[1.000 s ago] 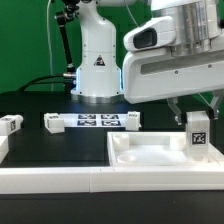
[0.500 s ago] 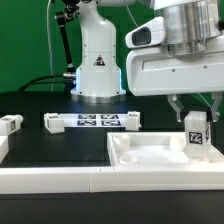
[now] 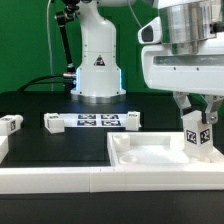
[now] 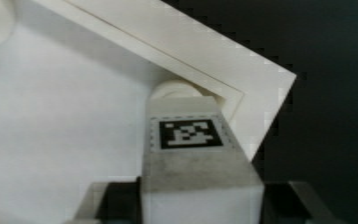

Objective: Assemble square table

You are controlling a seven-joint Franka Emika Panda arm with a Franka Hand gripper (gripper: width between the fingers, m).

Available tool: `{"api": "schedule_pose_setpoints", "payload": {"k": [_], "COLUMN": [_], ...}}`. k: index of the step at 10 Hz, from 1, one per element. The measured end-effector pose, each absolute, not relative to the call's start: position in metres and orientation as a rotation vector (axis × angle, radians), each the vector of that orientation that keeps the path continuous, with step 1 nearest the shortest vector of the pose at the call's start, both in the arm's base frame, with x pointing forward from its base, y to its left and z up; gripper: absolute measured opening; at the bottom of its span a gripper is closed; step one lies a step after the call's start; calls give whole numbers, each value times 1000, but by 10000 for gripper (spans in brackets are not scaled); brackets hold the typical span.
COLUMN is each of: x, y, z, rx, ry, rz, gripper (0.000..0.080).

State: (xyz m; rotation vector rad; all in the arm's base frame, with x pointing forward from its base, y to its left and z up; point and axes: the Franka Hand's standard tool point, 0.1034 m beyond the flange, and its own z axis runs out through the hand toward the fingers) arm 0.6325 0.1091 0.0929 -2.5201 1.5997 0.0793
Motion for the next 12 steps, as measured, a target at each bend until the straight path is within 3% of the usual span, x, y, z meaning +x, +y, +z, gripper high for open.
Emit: {"api": "schedule_pose_setpoints", "payload": {"k": [7, 10, 11, 12], "x": [629, 630, 629, 630], "y": [126, 127, 127, 126], "z": [93, 92, 92, 92], "rx": [-2102, -2120, -2156, -2184], "ry": [2102, 2072, 2032, 2000], "rz": [172, 178, 173, 168], "gripper": [292, 300, 486, 594]}}
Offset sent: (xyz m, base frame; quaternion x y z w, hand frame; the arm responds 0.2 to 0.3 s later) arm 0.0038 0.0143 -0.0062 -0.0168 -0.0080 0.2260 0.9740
